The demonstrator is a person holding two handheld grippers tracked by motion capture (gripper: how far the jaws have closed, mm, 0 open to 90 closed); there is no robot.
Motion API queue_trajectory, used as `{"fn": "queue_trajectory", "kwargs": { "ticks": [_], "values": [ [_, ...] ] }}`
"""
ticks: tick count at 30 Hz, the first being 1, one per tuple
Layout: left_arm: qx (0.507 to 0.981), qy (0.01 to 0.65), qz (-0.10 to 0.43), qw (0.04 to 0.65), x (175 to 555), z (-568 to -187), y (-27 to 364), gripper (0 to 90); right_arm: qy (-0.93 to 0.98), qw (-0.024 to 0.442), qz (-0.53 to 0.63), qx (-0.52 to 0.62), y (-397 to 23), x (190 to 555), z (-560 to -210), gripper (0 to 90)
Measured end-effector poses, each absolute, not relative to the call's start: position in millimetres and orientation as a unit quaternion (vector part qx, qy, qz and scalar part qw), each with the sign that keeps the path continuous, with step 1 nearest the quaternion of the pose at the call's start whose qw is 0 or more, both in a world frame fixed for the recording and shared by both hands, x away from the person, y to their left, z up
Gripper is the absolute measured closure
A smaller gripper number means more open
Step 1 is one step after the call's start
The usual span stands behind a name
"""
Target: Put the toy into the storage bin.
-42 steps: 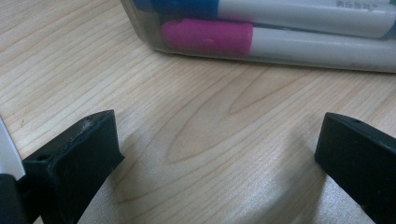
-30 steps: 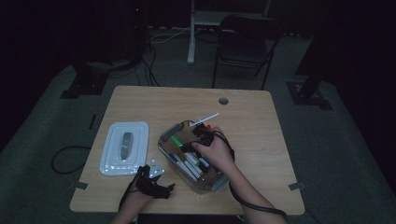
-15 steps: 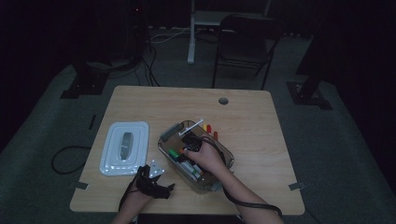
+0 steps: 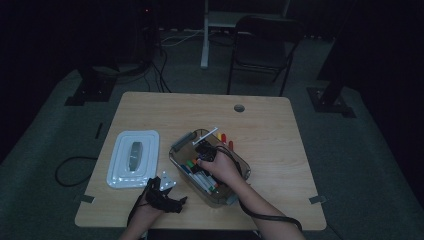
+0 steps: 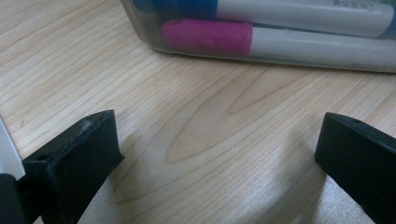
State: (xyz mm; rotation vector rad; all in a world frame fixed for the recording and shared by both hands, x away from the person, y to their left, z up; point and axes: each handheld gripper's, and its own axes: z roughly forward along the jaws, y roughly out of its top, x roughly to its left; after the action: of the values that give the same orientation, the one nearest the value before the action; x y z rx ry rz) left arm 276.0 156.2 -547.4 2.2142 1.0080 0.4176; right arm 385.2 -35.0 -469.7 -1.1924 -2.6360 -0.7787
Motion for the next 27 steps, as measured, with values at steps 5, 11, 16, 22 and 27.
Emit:
{"fn": "queue_trajectory", "kwargs": {
  "ticks": [5, 11, 16, 22, 27],
  "values": [
    [0.847, 0.386, 0.159, 0.33, 276, -547, 156, 0.5, -0.864, 0.067, -0.311, -0.39, -53, 381, -447, 66.4],
    [0.847, 0.385, 0.159, 0.33, 276, -547, 156, 0.5, -0.831, 0.041, -0.383, -0.401, -98, 379, -410, 62.8],
    [0.846, 0.386, 0.16, 0.33, 276, -547, 156, 0.5, -0.803, 0.008, -0.407, -0.434, -142, 385, -402, 60.9],
    [0.847, 0.385, 0.16, 0.33, 276, -547, 156, 0.5, -0.776, -0.016, -0.405, -0.484, -183, 398, -414, 58.6],
    [0.847, 0.385, 0.159, 0.329, 276, -547, 156, 0.5, -0.762, -0.026, -0.379, -0.524, -200, 411, -444, 58.5]
  ]
}}
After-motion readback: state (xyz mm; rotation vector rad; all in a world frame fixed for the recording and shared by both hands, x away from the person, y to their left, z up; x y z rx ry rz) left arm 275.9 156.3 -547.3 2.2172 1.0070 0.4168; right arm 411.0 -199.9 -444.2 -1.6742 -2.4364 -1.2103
